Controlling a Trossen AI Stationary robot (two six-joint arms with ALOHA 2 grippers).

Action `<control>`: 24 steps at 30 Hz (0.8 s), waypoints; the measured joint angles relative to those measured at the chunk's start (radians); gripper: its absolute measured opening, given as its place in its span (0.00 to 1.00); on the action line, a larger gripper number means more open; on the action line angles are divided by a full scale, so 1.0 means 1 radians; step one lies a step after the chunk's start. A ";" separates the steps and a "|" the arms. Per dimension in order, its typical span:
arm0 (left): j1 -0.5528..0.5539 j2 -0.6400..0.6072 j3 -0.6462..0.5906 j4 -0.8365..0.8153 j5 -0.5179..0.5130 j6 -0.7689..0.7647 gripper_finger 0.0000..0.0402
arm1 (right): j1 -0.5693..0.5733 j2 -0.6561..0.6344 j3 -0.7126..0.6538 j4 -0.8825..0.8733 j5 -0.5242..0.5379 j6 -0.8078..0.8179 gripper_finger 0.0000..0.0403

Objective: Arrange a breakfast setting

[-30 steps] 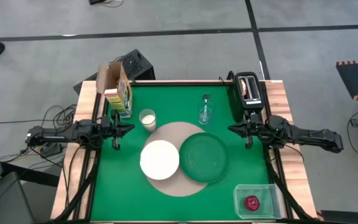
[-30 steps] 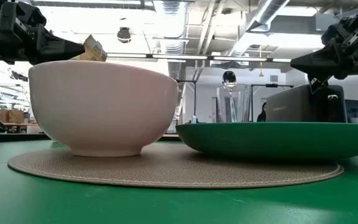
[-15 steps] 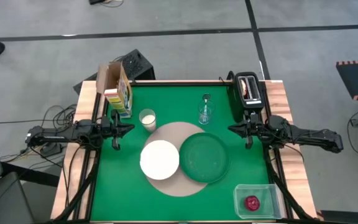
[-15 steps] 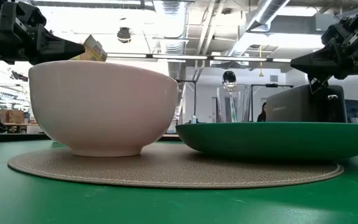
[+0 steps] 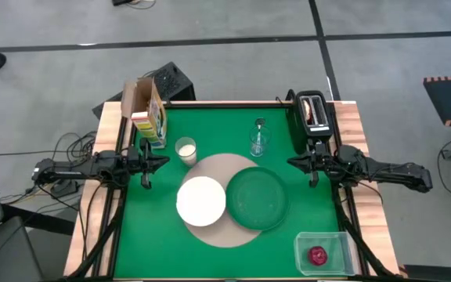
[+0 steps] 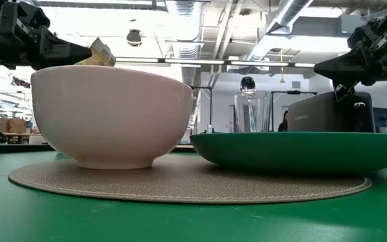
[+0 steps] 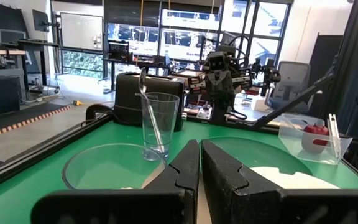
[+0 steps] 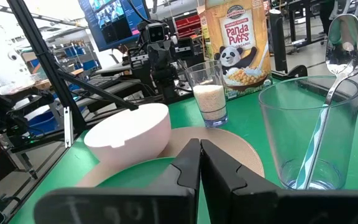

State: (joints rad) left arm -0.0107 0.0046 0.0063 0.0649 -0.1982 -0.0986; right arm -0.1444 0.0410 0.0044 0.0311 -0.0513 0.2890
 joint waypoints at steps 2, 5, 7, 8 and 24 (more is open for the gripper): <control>0.000 0.000 0.000 0.001 0.000 -0.017 0.01 | 0.000 0.000 0.000 0.000 0.000 0.000 0.10; 0.000 0.000 0.000 0.000 0.000 -0.054 0.01 | 0.000 0.000 0.000 0.000 0.000 0.000 0.10; 0.000 0.000 0.000 0.006 0.000 -0.054 0.01 | 0.000 0.000 0.000 0.000 0.000 0.000 0.10; 0.000 0.000 0.000 0.006 0.000 -0.049 0.01 | 0.000 0.000 0.000 0.000 0.000 0.000 0.10; 0.000 0.000 0.000 0.039 -0.015 -0.123 0.01 | 0.000 0.000 0.000 0.000 0.000 0.000 0.10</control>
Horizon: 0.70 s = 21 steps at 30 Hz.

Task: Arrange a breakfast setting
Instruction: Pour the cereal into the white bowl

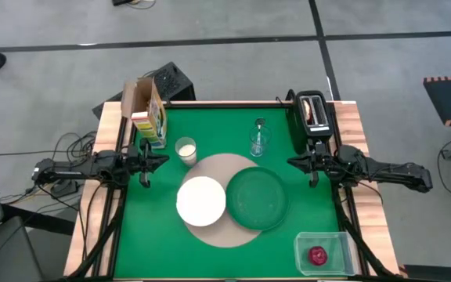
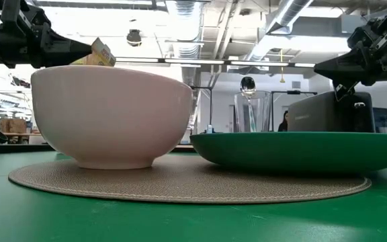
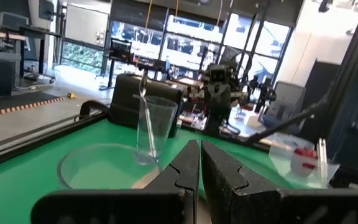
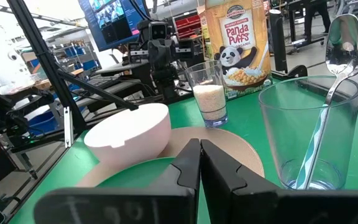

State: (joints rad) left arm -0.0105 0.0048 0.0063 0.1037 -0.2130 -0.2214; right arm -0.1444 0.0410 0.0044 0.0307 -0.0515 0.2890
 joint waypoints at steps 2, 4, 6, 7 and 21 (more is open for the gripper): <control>0.000 0.000 0.000 0.017 0.016 -0.001 0.01 | 0.000 0.000 0.000 0.001 0.001 -0.018 0.10; 0.000 0.000 0.000 0.029 0.051 -0.010 0.01 | -0.003 0.000 0.000 0.006 0.007 -0.097 0.10; 0.000 0.000 0.000 0.030 0.082 -0.011 0.01 | -0.003 0.000 0.000 0.007 0.017 -0.162 0.10; 0.000 0.000 0.000 0.029 0.085 -0.011 0.01 | -0.003 0.000 0.000 0.007 0.018 -0.183 0.10; 0.000 0.000 0.000 0.023 -0.012 -0.005 0.02 | -0.004 0.000 0.000 0.006 0.025 -0.183 0.10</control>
State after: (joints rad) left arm -0.0105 0.0048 0.0063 0.1265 -0.2248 -0.2266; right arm -0.1482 0.0410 0.0045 0.0368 -0.0269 0.1061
